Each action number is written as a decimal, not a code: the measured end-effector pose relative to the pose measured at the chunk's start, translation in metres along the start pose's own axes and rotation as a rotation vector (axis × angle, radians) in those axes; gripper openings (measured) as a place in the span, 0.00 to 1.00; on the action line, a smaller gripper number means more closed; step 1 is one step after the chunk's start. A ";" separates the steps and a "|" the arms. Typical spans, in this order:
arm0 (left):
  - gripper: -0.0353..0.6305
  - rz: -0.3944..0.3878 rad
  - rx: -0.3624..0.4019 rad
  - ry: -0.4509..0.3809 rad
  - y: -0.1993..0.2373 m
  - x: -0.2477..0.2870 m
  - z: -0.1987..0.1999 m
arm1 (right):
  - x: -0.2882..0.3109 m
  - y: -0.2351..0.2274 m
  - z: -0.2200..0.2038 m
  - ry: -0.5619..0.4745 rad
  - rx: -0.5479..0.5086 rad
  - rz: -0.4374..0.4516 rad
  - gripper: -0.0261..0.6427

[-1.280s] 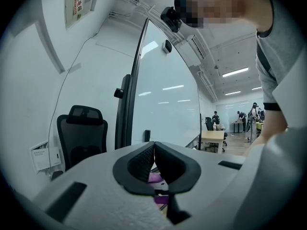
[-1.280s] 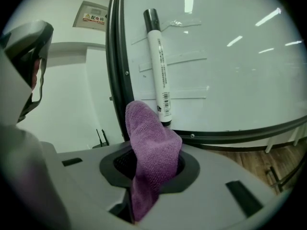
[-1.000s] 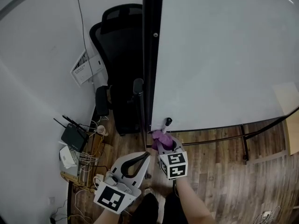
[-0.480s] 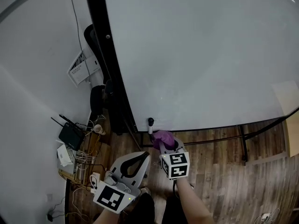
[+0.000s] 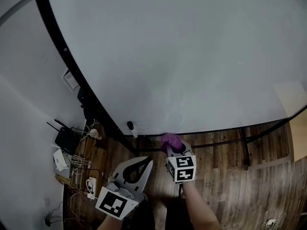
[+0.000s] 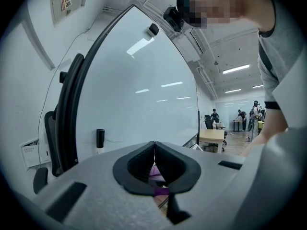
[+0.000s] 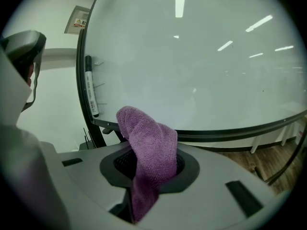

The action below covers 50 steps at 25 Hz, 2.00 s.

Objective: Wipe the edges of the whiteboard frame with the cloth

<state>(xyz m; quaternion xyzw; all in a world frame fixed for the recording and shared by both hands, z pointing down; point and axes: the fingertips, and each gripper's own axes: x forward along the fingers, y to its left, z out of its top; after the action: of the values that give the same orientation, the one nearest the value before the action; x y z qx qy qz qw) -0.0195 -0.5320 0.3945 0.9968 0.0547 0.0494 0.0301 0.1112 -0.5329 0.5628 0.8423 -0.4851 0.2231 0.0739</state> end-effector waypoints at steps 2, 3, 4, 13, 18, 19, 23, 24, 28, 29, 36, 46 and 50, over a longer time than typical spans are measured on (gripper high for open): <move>0.08 0.000 -0.005 0.000 -0.004 0.004 -0.001 | -0.002 -0.009 -0.001 0.002 -0.003 -0.008 0.17; 0.08 0.000 -0.006 0.000 -0.006 0.006 -0.001 | -0.004 -0.013 -0.001 0.002 -0.003 -0.012 0.17; 0.08 0.000 -0.006 0.000 -0.008 0.009 -0.002 | -0.005 -0.017 -0.002 0.002 -0.002 -0.015 0.17; 0.08 -0.009 -0.006 0.000 -0.035 0.040 0.000 | -0.019 -0.052 -0.003 0.000 0.002 -0.014 0.17; 0.08 -0.016 -0.002 0.001 -0.047 0.057 0.001 | -0.025 -0.071 -0.004 -0.003 0.013 -0.016 0.17; 0.08 -0.017 0.000 0.001 -0.049 0.060 0.002 | -0.026 -0.075 -0.004 -0.003 0.013 -0.016 0.17; 0.08 -0.021 0.003 -0.002 -0.060 0.073 0.003 | -0.031 -0.089 -0.005 -0.002 0.007 -0.016 0.17; 0.08 -0.021 0.003 -0.003 -0.063 0.076 0.003 | -0.033 -0.093 -0.005 -0.003 0.006 -0.017 0.17; 0.08 -0.025 0.006 -0.010 -0.077 0.089 0.006 | -0.040 -0.111 -0.007 -0.003 0.007 -0.017 0.17; 0.08 -0.026 0.008 -0.009 -0.079 0.093 0.006 | -0.041 -0.115 -0.007 -0.003 0.005 -0.016 0.17; 0.08 -0.032 0.017 -0.008 -0.101 0.117 0.006 | -0.050 -0.143 -0.011 -0.005 -0.006 -0.013 0.17; 0.08 -0.015 0.029 -0.008 -0.123 0.141 0.007 | -0.061 -0.180 -0.014 -0.007 -0.008 -0.019 0.17; 0.08 0.001 0.031 -0.004 -0.129 0.144 0.006 | -0.064 -0.192 -0.016 -0.006 -0.014 -0.025 0.17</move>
<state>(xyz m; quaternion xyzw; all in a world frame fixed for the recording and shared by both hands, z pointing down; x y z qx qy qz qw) 0.1098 -0.3879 0.3937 0.9973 0.0548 0.0464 0.0149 0.2421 -0.3770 0.5662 0.8483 -0.4765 0.2164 0.0812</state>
